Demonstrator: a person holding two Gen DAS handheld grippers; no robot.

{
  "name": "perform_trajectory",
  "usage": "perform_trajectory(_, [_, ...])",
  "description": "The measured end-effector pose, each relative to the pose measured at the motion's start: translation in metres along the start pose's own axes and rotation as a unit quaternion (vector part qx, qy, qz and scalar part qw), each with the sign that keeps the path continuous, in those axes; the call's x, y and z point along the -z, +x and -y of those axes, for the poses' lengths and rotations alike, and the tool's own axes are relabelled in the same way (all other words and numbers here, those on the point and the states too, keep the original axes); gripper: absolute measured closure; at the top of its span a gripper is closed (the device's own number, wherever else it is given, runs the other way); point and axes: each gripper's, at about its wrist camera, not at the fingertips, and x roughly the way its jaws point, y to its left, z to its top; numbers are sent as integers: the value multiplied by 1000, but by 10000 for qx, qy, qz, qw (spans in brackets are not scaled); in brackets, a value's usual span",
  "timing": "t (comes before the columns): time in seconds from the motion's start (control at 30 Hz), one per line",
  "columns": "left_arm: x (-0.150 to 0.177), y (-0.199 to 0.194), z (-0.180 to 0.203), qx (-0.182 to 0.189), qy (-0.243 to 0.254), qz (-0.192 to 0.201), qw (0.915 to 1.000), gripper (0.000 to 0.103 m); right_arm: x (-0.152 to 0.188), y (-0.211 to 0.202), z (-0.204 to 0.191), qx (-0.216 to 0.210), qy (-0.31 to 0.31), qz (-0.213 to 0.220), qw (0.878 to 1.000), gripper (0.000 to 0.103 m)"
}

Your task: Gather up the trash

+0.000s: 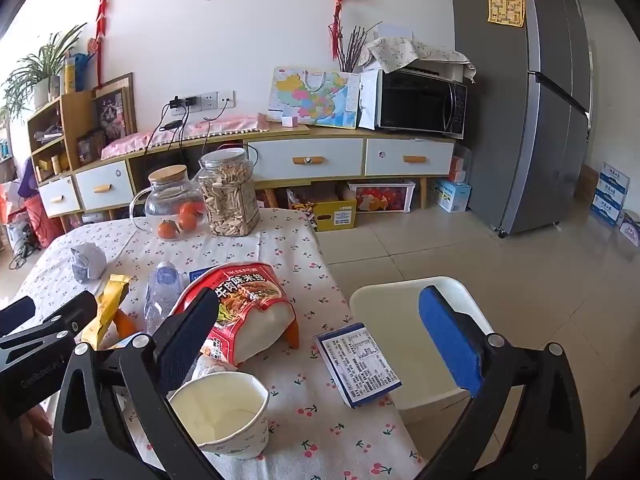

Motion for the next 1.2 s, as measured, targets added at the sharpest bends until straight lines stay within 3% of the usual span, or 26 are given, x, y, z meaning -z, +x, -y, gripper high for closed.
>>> perform_trajectory(1.2, [3, 7, -6, 126, -155, -169, 9997, 6, 3, 4, -3, -26, 67, -44, 10000, 7])
